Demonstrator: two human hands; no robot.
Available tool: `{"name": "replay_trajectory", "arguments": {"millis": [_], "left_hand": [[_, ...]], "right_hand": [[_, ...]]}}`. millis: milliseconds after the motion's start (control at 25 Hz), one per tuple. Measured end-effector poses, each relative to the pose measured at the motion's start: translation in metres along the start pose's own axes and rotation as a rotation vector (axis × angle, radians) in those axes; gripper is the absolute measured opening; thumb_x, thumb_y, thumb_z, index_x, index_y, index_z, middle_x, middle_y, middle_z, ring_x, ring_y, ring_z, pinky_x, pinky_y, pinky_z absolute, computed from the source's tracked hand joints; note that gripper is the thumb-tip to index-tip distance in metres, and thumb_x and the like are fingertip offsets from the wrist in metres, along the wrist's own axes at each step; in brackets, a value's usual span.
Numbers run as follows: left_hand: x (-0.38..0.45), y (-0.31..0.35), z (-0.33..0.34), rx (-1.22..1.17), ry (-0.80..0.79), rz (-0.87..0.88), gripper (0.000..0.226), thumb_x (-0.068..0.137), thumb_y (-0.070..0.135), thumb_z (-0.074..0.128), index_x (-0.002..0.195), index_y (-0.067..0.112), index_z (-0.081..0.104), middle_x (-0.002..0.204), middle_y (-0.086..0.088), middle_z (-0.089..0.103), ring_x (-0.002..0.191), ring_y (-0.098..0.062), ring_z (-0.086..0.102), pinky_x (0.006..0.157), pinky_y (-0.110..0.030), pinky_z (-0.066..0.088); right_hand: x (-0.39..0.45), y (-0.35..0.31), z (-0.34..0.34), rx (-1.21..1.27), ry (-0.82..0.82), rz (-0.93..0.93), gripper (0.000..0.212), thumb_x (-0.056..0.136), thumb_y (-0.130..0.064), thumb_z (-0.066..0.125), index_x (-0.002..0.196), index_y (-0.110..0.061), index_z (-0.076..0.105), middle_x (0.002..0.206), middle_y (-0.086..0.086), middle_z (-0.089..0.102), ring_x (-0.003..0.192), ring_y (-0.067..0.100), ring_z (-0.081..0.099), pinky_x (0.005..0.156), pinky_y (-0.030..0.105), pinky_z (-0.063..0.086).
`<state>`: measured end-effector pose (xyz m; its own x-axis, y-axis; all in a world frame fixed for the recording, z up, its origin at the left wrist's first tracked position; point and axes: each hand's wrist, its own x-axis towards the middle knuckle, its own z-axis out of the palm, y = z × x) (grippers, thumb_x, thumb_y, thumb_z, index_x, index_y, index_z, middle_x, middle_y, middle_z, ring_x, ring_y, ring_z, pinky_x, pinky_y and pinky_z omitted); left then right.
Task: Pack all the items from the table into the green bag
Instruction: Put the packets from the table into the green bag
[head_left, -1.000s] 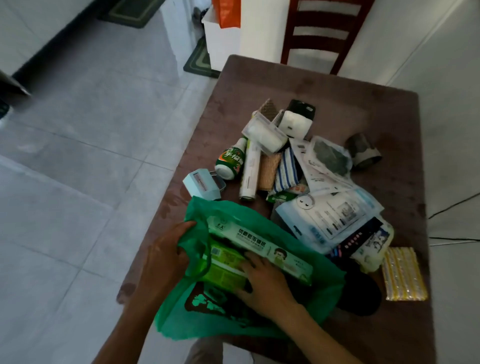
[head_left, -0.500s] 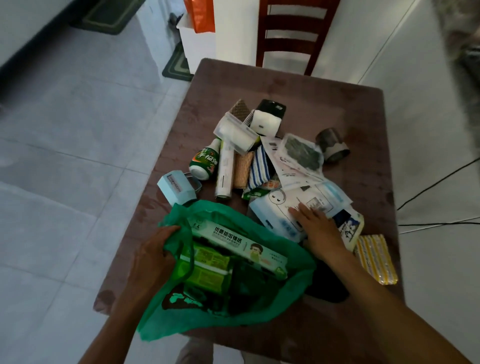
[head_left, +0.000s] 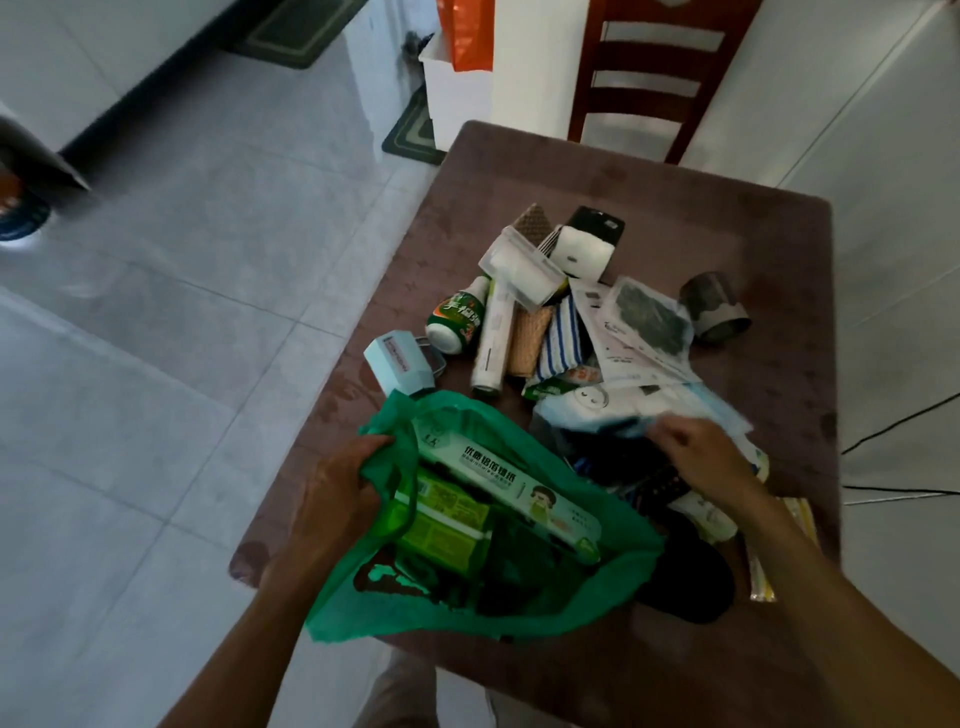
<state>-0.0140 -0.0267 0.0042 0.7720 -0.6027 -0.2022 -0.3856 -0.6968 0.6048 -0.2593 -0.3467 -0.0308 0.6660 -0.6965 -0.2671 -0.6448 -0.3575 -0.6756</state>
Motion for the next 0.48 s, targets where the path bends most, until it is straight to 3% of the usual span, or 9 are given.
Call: {"name": "replay_trajectory", "arguments": {"millis": [40,120,240,280,360,480], "left_hand": [[0.001,0.000,0.000,-0.012,0.017,0.006,0.052,0.073,0.002,0.054,0.118,0.026,0.063,0.118,-0.006,0.067,0.097,-0.025,0.065,0.085,-0.039,0.054],[0.004,-0.005,-0.006,-0.017,0.079,0.013,0.051,0.075,0.002,0.055,0.119,0.026,0.063,0.117,-0.005,0.068,0.093,-0.022,0.067,0.083,-0.039,0.056],[0.006,-0.008,-0.014,-0.053,0.145,0.014,0.052,0.079,-0.005,0.053,0.124,0.021,0.061,0.119,-0.006,0.066,0.085,-0.013,0.065,0.071,-0.024,0.055],[0.005,-0.006,-0.018,-0.073,0.156,0.020,0.053,0.080,-0.007,0.052,0.124,0.019,0.061,0.119,-0.006,0.066,0.082,-0.010,0.063,0.066,-0.018,0.052],[0.005,-0.007,-0.023,-0.091,0.186,0.062,0.052,0.078,-0.010,0.054,0.122,0.016,0.063,0.113,-0.007,0.068,0.075,-0.008,0.061,0.062,-0.015,0.050],[0.003,-0.015,-0.025,-0.132,0.175,0.115,0.048,0.078,-0.009,0.059,0.121,0.014,0.062,0.112,-0.010,0.068,0.079,-0.010,0.064,0.068,-0.032,0.059]], "right_hand": [[-0.007,-0.020,-0.010,0.105,0.180,-0.018,0.018,0.097,-0.023,0.054,0.093,-0.013,0.068,0.090,-0.005,0.072,0.083,0.008,0.064,0.068,0.022,0.044],[-0.022,-0.075,-0.030,0.359,0.474,-0.068,0.019,0.100,-0.026,0.049,0.100,-0.015,0.064,0.082,-0.010,0.066,0.074,0.000,0.060,0.062,0.019,0.045],[-0.043,-0.148,-0.042,0.549,0.620,-0.212,0.017,0.100,-0.032,0.048,0.096,-0.026,0.064,0.084,-0.012,0.066,0.083,0.019,0.065,0.067,0.033,0.052],[-0.048,-0.167,-0.034,0.590,0.573,-0.252,0.017,0.100,-0.029,0.048,0.091,-0.027,0.063,0.082,-0.016,0.067,0.083,0.012,0.066,0.066,0.027,0.053],[-0.048,-0.188,0.002,0.549,0.378,-0.252,0.020,0.100,-0.024,0.049,0.084,-0.028,0.061,0.072,-0.013,0.066,0.065,0.000,0.060,0.055,0.013,0.047],[-0.031,-0.175,0.079,0.119,0.006,-0.351,0.018,0.098,-0.030,0.052,0.084,-0.028,0.064,0.068,0.000,0.062,0.061,0.012,0.057,0.052,0.029,0.043]]}}
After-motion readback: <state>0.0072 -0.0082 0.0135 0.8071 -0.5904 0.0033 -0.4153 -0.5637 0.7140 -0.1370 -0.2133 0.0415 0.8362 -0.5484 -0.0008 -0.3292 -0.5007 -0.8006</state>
